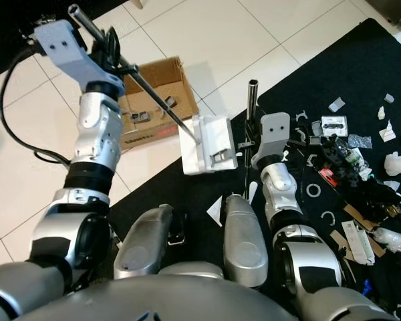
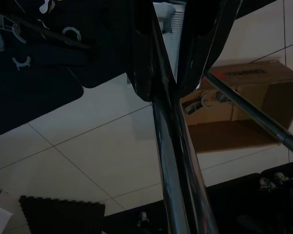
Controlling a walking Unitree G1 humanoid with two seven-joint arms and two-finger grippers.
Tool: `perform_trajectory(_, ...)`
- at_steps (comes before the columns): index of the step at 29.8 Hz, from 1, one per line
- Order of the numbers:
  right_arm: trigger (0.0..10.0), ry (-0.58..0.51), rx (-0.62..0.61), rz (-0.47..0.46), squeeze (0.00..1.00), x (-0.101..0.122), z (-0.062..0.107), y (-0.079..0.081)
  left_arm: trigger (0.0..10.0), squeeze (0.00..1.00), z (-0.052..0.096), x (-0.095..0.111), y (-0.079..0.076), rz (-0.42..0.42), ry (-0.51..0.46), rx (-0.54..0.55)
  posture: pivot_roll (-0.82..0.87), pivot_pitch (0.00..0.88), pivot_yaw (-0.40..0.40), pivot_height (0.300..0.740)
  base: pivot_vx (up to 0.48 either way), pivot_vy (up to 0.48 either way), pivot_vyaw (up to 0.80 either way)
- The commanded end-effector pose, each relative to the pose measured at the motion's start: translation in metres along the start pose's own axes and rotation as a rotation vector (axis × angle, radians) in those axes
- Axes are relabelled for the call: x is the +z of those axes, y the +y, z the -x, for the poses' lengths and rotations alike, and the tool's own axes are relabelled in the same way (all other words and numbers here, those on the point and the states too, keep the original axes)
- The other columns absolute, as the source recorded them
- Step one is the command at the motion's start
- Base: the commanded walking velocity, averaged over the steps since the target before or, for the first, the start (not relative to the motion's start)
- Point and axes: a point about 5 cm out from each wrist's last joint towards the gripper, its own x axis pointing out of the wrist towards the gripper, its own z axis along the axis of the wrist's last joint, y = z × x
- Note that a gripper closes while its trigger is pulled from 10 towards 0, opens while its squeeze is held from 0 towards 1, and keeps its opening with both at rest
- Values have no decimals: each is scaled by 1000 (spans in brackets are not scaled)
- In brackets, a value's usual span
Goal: Sweep floor
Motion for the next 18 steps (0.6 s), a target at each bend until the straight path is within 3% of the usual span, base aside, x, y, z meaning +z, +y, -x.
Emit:
perform_trajectory(1, 10000, 19, -7, 1, 0, -5, 3, -1, 10000, 0, -11, 30, -11, 7, -117, -44, -16, 113, 9, 740, 0, 0, 0)
perform_trajectory(10, 10000, 19, -6, 1, 0, -5, 3, -1, 10000, 0, -21, 63, -9, -18, -202, -65, -18, 106, 9, 740, 0, 0, 0)
perform_trajectory(18, 10000, 19, -6, 6, 0, -4, 2, -2, 10000, 0, -22, 80, -15, -9, -240, -79, -18, 103, 7, 740, 0, 0, 0)
